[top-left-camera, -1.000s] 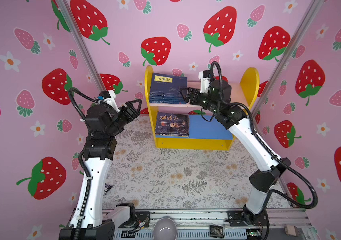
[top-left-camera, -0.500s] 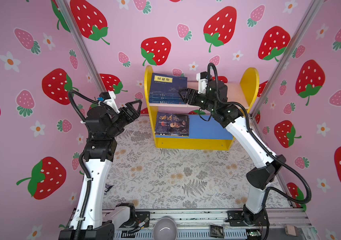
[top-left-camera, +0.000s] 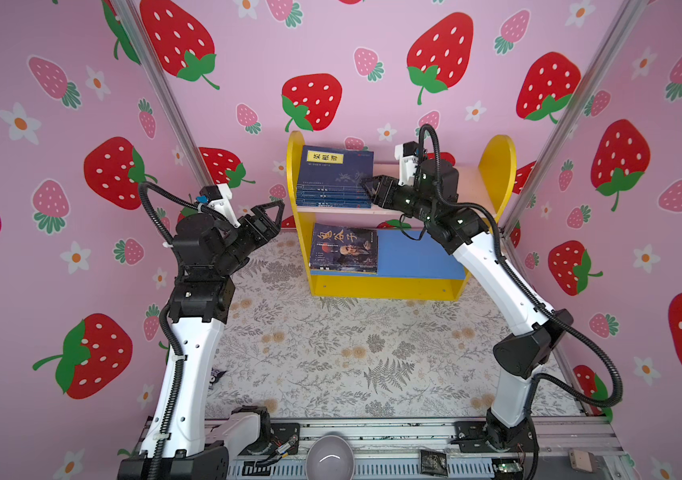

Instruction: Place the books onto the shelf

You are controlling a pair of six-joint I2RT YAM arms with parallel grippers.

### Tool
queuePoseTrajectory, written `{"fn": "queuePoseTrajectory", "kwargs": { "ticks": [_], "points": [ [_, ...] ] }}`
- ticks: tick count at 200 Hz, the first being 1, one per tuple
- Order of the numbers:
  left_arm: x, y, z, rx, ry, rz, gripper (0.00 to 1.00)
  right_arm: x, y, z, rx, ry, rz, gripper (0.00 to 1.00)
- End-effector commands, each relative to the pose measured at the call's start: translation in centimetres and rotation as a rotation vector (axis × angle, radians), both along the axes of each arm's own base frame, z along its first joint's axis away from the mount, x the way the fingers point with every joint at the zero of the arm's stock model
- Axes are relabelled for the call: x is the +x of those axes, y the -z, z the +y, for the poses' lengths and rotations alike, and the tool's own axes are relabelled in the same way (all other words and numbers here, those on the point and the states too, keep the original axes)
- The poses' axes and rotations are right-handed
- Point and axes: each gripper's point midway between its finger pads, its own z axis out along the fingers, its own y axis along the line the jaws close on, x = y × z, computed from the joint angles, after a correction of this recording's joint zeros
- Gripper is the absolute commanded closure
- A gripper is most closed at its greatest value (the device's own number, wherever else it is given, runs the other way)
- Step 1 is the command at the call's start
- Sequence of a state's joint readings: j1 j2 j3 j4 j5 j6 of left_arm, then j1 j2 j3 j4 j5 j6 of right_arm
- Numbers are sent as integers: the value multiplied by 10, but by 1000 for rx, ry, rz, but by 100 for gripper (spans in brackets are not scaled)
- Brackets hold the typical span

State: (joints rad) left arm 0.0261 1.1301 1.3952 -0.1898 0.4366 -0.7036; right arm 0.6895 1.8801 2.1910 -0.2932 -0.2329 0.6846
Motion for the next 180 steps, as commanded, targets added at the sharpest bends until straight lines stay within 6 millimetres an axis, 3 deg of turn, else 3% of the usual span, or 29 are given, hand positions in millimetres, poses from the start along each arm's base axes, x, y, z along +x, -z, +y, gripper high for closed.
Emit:
{"fn": "queuePoseTrajectory", "kwargs": {
  "ticks": [1,51,107,139,180],
  "points": [
    [-5,-10,1,-4,-4,-42,21,-42,-21,29,62,-173,-46,56],
    [-5,-8,1,-11,-6,-38,21,-47,-17,28,67,-186,-31,62],
    [-3,-4,1,-17,-5,-26,21,-62,-28,21,56,-166,-81,63],
    [-2,-5,0,-27,3,-27,21,-60,-20,23,35,-161,-72,63],
    [-3,-4,1,-23,-3,-24,21,-66,-24,26,49,-204,-82,64]
  ]
}}
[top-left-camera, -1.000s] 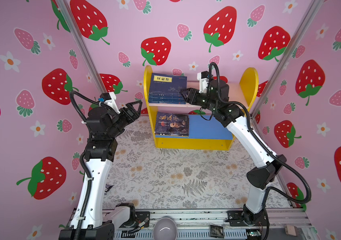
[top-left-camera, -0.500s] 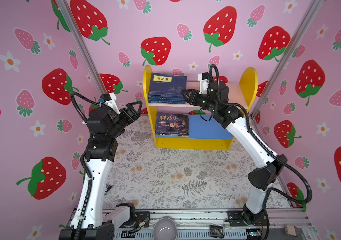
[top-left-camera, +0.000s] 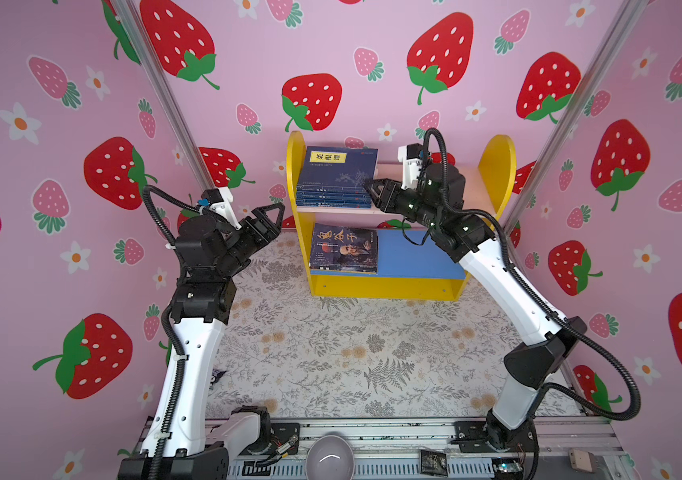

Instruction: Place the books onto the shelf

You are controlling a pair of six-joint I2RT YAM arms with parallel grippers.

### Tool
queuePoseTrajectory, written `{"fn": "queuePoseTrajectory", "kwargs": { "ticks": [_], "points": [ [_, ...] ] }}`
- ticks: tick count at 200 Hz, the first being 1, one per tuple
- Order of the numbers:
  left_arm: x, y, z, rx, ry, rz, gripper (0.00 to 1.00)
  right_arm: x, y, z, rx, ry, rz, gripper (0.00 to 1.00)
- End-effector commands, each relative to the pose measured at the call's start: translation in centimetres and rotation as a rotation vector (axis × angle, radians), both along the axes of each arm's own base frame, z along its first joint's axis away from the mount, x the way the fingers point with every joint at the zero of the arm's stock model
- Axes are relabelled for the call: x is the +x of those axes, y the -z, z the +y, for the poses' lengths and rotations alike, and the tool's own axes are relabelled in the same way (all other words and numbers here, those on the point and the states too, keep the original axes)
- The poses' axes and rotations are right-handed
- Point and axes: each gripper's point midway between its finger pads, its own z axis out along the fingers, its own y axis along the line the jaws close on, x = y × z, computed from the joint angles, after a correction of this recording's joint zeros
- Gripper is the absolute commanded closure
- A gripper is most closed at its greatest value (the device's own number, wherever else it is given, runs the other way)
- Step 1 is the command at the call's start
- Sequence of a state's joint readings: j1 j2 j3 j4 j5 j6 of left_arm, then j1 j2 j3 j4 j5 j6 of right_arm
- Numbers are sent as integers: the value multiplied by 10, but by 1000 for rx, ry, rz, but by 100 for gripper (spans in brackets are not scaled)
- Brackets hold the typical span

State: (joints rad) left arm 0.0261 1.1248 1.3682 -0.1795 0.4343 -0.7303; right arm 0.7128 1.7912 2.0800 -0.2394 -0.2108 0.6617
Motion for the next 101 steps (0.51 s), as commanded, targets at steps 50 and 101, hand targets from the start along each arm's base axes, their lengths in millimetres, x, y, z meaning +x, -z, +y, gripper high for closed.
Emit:
{"fn": "queuePoseTrajectory", "kwargs": {
  "ticks": [50,101],
  "points": [
    [-3,-9,0,-3,0,-38,21,-46,-6,36,37,-221,-14,69],
    [-6,-9,1,4,-4,-39,21,-33,5,11,-3,-65,-7,55]
  ]
}}
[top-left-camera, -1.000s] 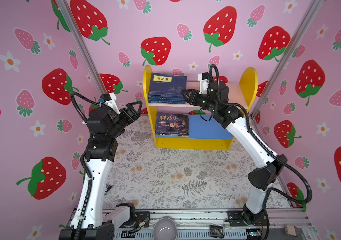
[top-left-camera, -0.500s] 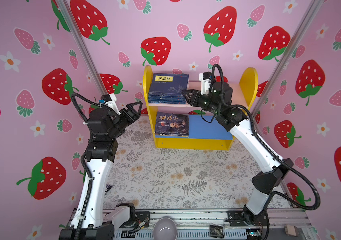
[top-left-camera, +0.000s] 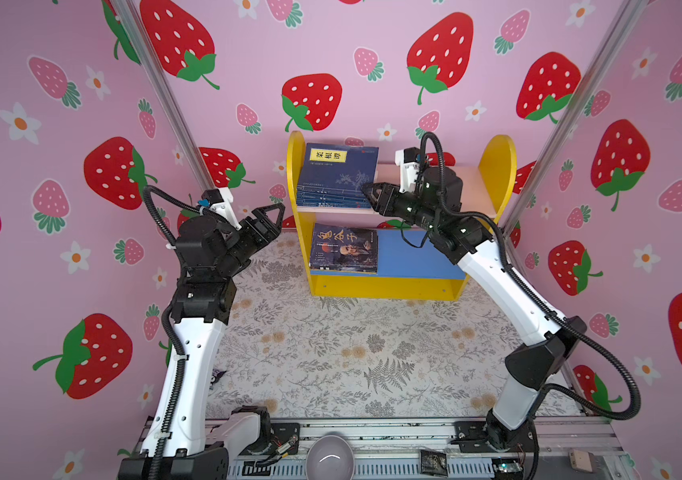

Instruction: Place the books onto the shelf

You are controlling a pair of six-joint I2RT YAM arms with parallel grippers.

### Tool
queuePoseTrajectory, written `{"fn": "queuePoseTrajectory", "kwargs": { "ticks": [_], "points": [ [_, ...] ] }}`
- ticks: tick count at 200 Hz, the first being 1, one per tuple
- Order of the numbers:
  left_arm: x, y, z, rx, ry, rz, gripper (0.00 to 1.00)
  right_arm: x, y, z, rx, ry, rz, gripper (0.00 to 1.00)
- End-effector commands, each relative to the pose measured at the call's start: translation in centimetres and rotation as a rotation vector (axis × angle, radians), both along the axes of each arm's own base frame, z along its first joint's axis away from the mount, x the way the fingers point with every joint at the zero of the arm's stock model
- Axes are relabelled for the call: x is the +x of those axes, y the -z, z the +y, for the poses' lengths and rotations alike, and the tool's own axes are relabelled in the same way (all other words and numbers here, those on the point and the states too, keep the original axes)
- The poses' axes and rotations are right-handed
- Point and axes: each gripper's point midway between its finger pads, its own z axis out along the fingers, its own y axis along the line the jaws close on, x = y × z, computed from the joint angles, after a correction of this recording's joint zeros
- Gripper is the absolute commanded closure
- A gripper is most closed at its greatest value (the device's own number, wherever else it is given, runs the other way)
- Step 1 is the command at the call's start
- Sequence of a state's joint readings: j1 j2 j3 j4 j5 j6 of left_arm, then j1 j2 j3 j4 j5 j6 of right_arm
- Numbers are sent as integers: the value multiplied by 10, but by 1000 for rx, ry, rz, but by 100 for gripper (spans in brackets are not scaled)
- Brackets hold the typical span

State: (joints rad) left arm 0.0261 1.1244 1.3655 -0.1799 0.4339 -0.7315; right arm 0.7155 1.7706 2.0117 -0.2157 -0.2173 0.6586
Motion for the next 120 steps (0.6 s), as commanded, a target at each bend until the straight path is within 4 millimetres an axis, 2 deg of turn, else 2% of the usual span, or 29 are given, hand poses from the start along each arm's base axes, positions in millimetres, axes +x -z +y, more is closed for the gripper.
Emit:
{"fn": "queuePoseTrajectory", "kwargs": {
  "ticks": [1,18,21,31,55,120],
  "points": [
    [-6,-10,1,5,-4,-42,21,-31,-9,9,12,-51,-21,55],
    [-5,-10,1,4,-3,-41,21,-28,-10,-3,-1,9,-31,49],
    [-4,-9,0,4,-3,-40,21,-28,-10,-5,-3,16,-32,45],
    [-3,-8,0,1,-1,-38,21,-28,-13,-10,-7,40,-37,40],
    [0,-5,0,-8,3,-35,21,-28,-16,-17,-7,68,-39,35],
    [3,-1,-2,-14,12,-41,21,-22,-15,-32,20,155,26,33]
  ]
}}
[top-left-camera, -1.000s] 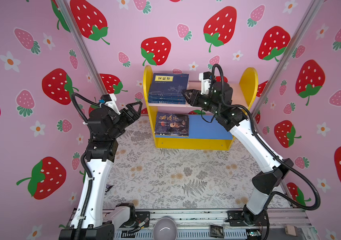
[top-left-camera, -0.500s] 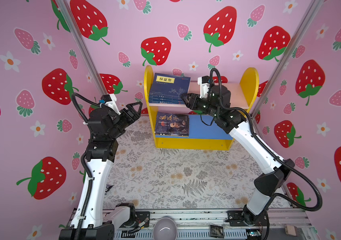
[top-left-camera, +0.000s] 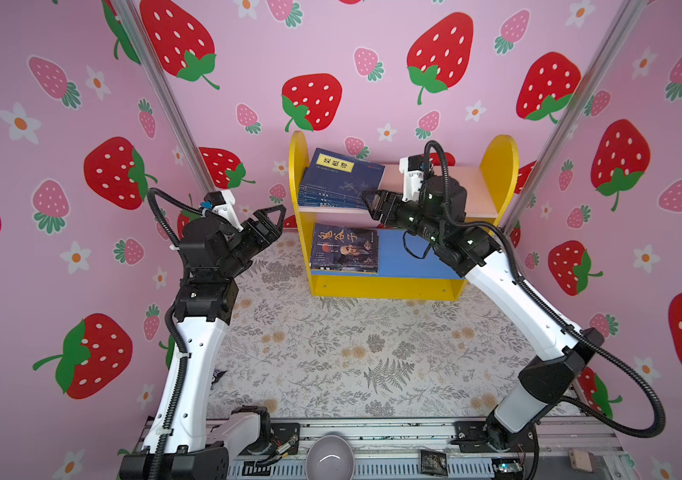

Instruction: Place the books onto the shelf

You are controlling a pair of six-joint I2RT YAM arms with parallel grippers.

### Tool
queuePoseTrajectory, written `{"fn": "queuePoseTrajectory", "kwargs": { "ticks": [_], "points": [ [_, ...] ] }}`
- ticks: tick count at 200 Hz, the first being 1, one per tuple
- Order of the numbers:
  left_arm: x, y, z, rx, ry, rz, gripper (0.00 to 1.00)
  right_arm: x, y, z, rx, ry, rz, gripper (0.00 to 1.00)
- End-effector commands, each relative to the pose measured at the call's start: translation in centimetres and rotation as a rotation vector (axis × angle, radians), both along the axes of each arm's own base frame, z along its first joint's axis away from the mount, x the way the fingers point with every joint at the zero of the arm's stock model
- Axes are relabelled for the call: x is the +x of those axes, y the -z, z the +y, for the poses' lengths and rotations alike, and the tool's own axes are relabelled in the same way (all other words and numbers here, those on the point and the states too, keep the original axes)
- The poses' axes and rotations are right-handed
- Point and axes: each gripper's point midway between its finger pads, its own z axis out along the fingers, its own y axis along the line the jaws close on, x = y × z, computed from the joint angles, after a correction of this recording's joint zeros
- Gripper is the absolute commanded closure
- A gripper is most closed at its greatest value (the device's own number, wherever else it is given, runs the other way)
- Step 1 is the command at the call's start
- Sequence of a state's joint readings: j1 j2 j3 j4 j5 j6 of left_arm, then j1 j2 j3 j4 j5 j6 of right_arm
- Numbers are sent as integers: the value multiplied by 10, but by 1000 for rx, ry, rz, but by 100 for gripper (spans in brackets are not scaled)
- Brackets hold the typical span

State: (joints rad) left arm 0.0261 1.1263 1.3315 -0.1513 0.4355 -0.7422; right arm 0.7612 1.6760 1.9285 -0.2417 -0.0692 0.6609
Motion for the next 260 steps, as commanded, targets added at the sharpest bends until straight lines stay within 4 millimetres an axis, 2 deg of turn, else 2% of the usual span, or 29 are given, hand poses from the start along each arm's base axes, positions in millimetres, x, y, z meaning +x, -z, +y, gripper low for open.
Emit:
{"fn": "queuePoseTrajectory", "kwargs": {
  "ticks": [1,37,61,131,161,220,260],
  "points": [
    [-1,-10,-1,-3,10,-53,21,-5,-12,-16,40,54,22,33],
    [1,-5,-1,-8,9,-54,21,-9,-9,-23,115,42,94,33],
    [2,-6,-3,-20,17,-60,21,-1,-8,-28,160,61,143,33],
    [2,0,-2,-18,15,-66,21,16,2,-7,226,25,247,34],
    [2,2,-2,-14,13,-64,20,22,13,3,239,10,301,33],
    [1,4,-1,-11,10,-63,20,32,25,-3,236,81,308,36],
    [1,6,0,-8,5,-61,20,37,27,7,260,40,303,41]
  ]
}}
